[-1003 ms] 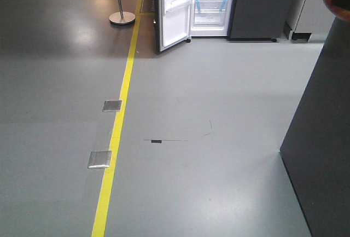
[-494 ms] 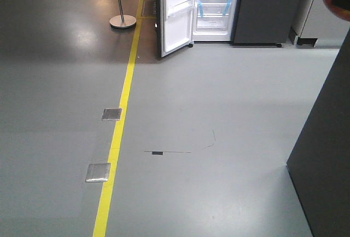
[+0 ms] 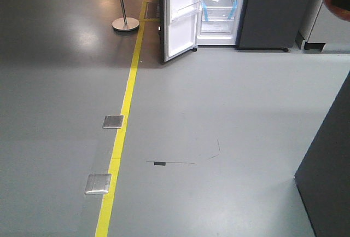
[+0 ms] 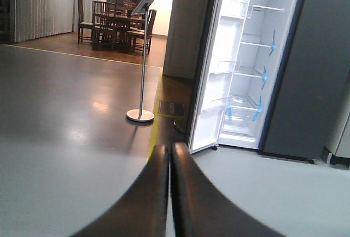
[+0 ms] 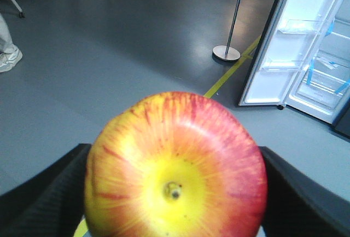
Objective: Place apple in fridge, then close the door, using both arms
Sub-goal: 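Drive the base forward toward the open fridge door holding the apple, then drive up to the fridge door, stopping beside its bins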
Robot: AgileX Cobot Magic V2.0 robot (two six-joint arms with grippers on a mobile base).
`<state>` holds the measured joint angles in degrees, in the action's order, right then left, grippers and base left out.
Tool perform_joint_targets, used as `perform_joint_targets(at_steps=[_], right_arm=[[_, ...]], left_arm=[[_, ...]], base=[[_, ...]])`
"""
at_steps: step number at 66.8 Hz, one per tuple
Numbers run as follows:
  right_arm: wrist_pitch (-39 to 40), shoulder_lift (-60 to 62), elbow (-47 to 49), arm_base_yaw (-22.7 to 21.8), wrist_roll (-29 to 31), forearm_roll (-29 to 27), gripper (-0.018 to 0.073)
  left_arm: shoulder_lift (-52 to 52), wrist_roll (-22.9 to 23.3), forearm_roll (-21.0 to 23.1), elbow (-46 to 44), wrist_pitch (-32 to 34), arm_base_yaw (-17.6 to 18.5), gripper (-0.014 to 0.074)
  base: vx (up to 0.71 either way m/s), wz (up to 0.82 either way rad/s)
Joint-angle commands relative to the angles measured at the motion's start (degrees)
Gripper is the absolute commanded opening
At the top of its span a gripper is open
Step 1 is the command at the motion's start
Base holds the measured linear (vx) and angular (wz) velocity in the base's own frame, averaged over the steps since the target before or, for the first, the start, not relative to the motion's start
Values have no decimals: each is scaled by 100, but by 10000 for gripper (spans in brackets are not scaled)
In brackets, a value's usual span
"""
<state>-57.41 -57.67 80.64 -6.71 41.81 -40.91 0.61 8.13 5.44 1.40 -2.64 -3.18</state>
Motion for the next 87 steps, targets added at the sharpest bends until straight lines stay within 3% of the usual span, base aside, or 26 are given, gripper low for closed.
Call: perform_joint_targets(at_steps=[1,87], right_arm=[[361,64,136,-14,46,-249,193],[361,64,136,-14,46,-249,193]], left_arm=[[-31,-8,55,-104,422,36,-7],[-31,-8,55,-104,422,36,-7]], base=[[16,2],[18,-1]])
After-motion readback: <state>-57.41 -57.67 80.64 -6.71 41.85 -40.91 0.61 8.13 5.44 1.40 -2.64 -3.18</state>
